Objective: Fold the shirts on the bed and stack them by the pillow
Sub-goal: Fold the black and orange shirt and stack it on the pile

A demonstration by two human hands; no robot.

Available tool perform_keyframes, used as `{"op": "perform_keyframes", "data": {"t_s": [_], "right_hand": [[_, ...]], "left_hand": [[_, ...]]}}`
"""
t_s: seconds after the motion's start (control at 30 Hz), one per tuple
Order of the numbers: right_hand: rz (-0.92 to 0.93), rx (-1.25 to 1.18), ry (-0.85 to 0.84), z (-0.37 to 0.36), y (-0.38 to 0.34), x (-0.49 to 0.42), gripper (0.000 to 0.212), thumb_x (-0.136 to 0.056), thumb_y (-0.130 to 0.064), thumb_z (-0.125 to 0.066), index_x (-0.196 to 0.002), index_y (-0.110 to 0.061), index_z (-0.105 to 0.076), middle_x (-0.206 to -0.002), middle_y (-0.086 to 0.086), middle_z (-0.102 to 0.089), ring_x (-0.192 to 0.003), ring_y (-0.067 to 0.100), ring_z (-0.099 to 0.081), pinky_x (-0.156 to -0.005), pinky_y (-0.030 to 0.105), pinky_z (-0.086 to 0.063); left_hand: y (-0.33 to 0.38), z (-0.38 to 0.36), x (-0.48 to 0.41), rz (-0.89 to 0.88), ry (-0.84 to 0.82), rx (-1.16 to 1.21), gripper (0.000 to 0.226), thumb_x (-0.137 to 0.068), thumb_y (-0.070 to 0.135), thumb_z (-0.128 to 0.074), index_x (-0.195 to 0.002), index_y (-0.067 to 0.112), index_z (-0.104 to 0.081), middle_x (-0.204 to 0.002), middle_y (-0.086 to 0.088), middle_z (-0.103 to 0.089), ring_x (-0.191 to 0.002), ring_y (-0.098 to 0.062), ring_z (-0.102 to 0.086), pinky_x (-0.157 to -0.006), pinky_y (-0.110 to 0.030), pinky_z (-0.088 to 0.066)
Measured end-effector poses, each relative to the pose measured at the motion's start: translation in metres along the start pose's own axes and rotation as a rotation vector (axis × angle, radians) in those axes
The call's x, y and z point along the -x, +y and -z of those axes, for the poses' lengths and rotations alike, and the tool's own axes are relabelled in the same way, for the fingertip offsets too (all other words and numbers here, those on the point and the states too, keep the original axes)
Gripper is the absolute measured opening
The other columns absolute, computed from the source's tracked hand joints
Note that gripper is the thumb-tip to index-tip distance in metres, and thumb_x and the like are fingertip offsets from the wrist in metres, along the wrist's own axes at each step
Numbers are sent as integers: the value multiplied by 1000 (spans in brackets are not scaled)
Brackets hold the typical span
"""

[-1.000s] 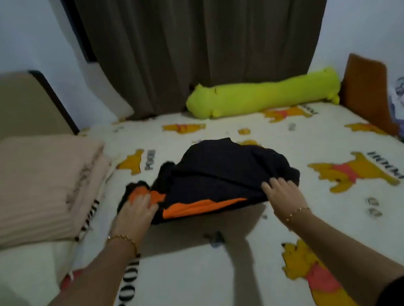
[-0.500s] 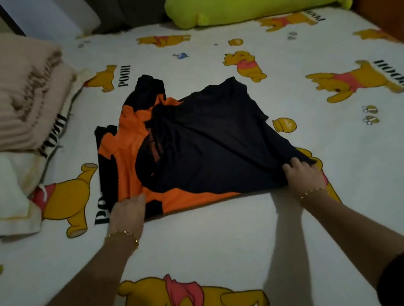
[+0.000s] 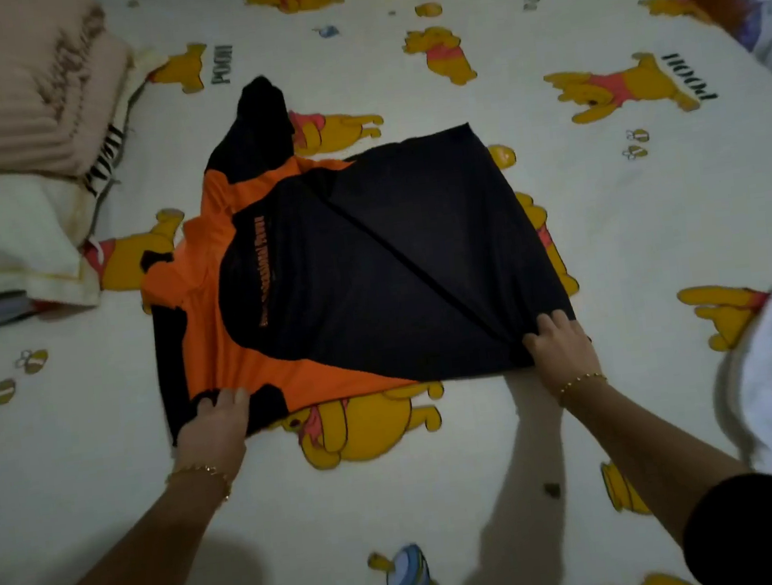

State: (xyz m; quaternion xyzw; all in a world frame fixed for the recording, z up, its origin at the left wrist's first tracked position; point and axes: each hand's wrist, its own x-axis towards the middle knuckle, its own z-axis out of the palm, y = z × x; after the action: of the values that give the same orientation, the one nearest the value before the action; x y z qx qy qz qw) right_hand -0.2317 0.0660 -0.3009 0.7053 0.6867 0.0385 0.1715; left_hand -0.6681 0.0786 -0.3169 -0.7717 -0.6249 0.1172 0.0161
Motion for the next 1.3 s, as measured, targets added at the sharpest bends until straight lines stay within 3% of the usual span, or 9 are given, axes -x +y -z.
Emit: {"op": "perform_keyframes", "data": {"t_s": [0.3,0.43,0.6,0.73,0.83,0.93,1.1,1.23,1.3], "right_hand": [[95,-68,45,-1,0,76,28,-44,9,-81,-62,-2,-63,-64,16,-50,-61,34,-50,-48,38,-45],[148,-19,-226,-2,-21,127,23,-85,-8,-56,-108,-9,-61,-108,12,-55,-102,31,-49,-83,38,-45],[51,-106,-331,10,-71,146,38,-87,-7,-47,-125,-14,-46,-121,9,-48,-115,28,-43,-94,38,-39],[59,-299,-280,35,-134,132,28,-86,-10,-46,-114,-13,-50,-115,8,-50,-111,29,-45,-88,38,-39],[52,-532,-333,55,-193,129,20,-86,-13,-47,-104,-12,-54,-108,8,-55,-104,28,-50,-84,37,-45],[31,-722,-440,74,-247,133,19,-89,-19,-48,-100,-9,-59,-99,12,-64,-93,31,-60,-76,36,-50],[-182,-961,-661,77,-320,142,50,-90,-50,-45,-65,-10,-60,-67,7,-60,-75,28,-59,-65,31,-44],[-455,-1164,-766,77,-348,152,51,-81,-54,-58,-74,-4,-65,-80,12,-68,-74,29,-63,-67,36,-54],[-619,-1362,-718,75,-352,155,29,-86,-33,-62,-74,-7,-58,-87,14,-64,-80,28,-58,-68,33,-49]], "left_hand": [[-8,21,80,82,-147,-68,34,-80,-4,-54,-113,6,-58,-106,-12,-61,-96,-33,-57,-58,-37,-51],[2,7,137,76,-353,-63,38,-88,10,-49,-125,16,-47,-118,-3,-55,-104,-21,-54,-74,-30,-53],[-7,-1,163,51,-364,330,42,-83,42,-60,-116,18,-49,-111,1,-57,-102,-19,-53,-81,-36,-50],[-36,2,140,-4,-76,470,18,-85,21,-50,-102,15,-51,-99,-2,-54,-90,-25,-55,-73,-40,-45],[-65,4,120,48,-23,392,36,-67,-13,-52,-97,7,-51,-94,-11,-49,-79,-32,-53,-62,-42,-46],[-91,-2,114,-52,-67,220,49,-49,-16,-69,-91,4,-55,-88,-13,-52,-73,-31,-55,-55,-40,-48],[-115,-8,112,-255,-198,107,44,-77,10,-63,-120,15,-58,-134,-1,-50,-130,-22,-41,-93,-39,-40],[-124,0,120,-443,-44,79,31,-52,6,-78,-78,19,-68,-83,3,-69,-100,-19,-65,-99,-46,-44],[-125,6,134,-445,-101,167,18,-73,7,-62,-89,16,-59,-76,0,-62,-87,-21,-64,-113,-43,-30]]}}
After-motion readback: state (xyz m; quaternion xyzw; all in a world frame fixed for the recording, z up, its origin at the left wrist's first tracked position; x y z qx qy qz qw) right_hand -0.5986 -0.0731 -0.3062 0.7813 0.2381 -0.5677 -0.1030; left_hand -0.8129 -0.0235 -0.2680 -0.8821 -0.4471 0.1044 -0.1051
